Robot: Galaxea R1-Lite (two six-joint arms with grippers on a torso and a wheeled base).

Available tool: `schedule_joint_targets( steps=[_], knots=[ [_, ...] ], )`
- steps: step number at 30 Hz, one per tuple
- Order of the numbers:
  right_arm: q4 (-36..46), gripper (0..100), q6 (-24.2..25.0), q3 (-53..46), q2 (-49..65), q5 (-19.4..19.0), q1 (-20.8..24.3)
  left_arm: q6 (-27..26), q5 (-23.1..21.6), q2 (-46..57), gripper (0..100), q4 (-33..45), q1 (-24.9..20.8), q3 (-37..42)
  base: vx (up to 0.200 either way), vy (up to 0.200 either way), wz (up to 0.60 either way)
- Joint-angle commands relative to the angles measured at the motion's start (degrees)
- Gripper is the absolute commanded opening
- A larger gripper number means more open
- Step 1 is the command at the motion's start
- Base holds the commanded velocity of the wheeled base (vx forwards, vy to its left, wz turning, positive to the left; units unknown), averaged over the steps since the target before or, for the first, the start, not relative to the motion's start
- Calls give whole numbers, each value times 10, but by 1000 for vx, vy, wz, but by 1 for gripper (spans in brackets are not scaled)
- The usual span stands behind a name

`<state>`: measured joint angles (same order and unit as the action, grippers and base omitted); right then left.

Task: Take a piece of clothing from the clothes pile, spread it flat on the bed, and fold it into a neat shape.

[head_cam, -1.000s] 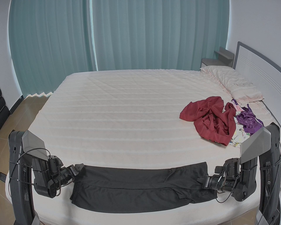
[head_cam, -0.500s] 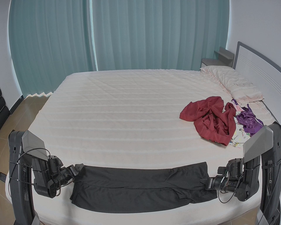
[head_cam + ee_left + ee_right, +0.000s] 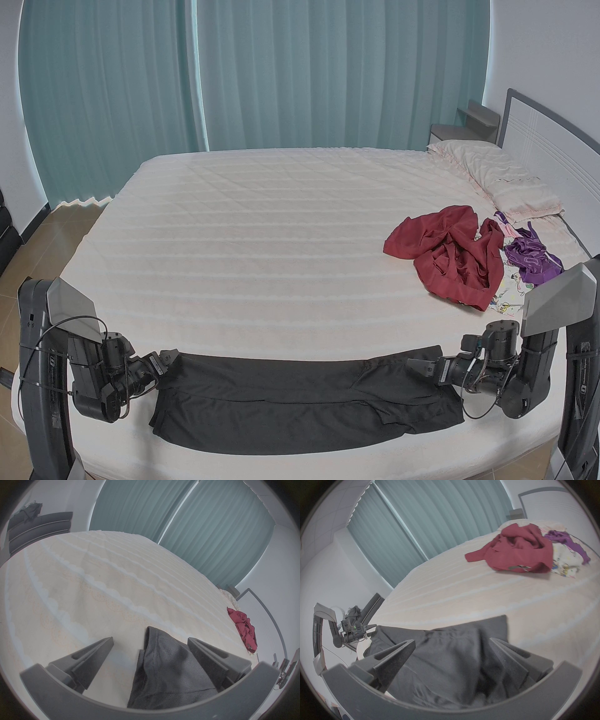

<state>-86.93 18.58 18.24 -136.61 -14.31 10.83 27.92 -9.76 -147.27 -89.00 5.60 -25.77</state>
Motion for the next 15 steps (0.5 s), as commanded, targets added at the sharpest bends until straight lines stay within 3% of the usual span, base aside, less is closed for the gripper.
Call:
schedule_joint_targets(
  steps=[1,4,7,15],
  knots=[
    [80,100,0,98,13,41,81,1,-3,2,100,-7,0,8,0,0,0],
    [164,100,-2,166,14,71,116,0,-3,2,100,-6,0,9,0,0,0],
    [237,100,-8,215,13,75,138,-1,-3,1,100,-6,0,9,0,0,0],
    [282,100,-50,260,-11,77,151,-1,-3,0,100,-7,0,9,0,0,0]
  ],
)
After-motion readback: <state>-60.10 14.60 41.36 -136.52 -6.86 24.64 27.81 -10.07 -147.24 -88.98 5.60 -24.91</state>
